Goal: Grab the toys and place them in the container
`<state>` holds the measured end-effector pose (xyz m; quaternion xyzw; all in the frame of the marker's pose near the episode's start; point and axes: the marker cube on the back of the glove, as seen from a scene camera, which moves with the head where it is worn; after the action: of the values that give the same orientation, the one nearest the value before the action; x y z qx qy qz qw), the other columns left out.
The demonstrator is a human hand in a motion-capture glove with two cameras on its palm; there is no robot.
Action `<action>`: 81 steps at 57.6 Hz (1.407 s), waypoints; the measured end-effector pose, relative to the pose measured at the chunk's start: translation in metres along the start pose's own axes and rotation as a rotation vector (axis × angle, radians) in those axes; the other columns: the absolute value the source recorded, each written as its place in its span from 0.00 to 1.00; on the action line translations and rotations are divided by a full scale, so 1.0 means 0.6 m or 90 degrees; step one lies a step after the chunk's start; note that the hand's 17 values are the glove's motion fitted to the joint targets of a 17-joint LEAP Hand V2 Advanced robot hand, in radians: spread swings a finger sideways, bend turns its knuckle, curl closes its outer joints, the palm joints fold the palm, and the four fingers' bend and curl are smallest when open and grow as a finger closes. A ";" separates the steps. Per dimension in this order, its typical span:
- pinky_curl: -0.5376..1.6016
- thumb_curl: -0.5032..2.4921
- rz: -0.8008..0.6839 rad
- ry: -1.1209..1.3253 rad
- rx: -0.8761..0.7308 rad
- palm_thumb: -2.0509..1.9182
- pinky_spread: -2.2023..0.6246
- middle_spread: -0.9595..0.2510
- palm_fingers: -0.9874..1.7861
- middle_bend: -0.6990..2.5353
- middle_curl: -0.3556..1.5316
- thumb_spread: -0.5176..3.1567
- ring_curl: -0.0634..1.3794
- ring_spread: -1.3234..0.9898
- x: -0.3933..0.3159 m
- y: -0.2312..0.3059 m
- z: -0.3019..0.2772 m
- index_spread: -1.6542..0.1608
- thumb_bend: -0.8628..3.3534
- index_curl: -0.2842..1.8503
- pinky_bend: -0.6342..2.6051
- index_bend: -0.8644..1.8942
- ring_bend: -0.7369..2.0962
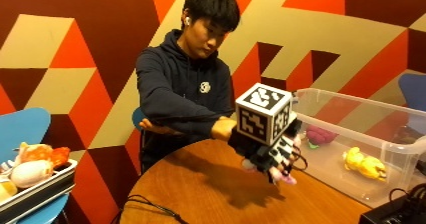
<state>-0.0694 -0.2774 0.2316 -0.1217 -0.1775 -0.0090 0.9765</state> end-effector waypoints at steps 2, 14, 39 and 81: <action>0.49 0.45 -0.006 0.003 0.017 0.72 0.66 0.60 0.65 0.47 0.53 0.24 0.45 0.39 -0.009 0.009 -0.025 0.77 0.25 0.54 0.51 0.64 0.67; 0.53 0.48 -0.040 0.021 0.096 0.72 0.65 0.55 0.56 0.51 0.62 0.20 0.53 0.36 -0.128 0.077 -0.166 0.76 0.25 0.61 0.57 0.68 0.72; 0.57 0.50 -0.132 0.009 0.068 0.68 0.67 0.57 0.31 0.46 0.69 0.28 0.59 0.39 -0.377 0.089 -0.193 0.76 0.23 0.64 0.64 0.61 0.70; 0.43 0.32 -0.121 0.037 0.076 0.59 0.81 0.83 0.30 0.26 0.40 0.50 0.21 0.59 -0.253 0.156 -0.205 0.76 0.21 0.40 0.46 0.38 0.30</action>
<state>-0.1635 -0.2202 0.0448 -0.0459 -0.1602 -0.0945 0.9815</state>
